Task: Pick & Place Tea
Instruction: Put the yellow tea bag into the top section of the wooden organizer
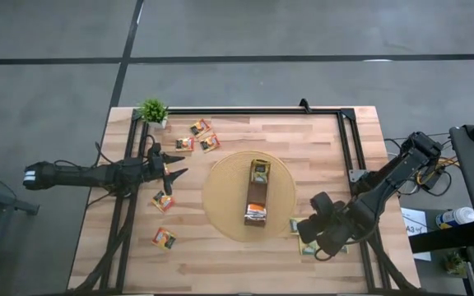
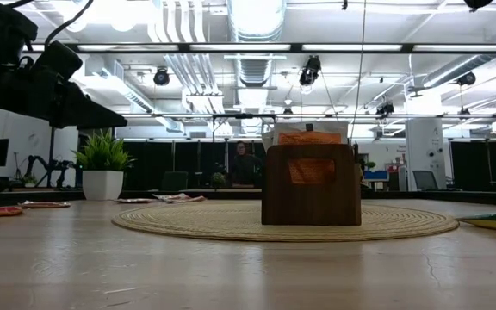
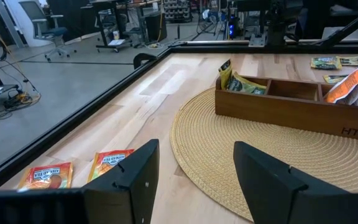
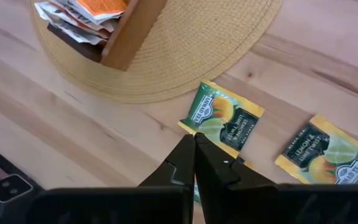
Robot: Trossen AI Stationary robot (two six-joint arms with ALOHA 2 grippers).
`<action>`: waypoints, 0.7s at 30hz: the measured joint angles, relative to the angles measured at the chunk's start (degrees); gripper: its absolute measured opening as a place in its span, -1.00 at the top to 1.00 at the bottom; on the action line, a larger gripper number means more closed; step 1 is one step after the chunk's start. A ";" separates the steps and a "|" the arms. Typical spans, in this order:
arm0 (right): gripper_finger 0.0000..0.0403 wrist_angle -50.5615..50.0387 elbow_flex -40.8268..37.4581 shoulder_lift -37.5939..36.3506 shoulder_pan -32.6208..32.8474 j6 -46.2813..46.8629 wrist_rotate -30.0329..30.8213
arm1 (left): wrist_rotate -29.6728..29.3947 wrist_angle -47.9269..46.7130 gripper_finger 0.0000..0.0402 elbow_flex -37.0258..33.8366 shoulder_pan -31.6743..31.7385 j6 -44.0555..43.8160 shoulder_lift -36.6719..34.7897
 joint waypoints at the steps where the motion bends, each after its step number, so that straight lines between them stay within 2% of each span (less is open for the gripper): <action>1: 0.96 0.01 -0.07 0.00 -0.01 -0.61 -0.02 | 0.00 0.00 -0.01 0.00 0.00 0.00 0.00; 11: 0.89 0.05 -0.31 0.32 -0.02 -0.48 -4.25 | 0.00 0.00 -0.01 0.00 0.00 0.00 0.00; 16: 0.72 0.50 -0.58 0.96 -0.02 -3.00 -5.17 | 0.00 0.00 -0.01 0.00 0.00 0.00 -0.02; 21: 0.49 1.97 -1.18 0.96 -0.02 -9.79 -6.18 | 0.00 0.00 -0.01 0.02 0.00 0.00 0.00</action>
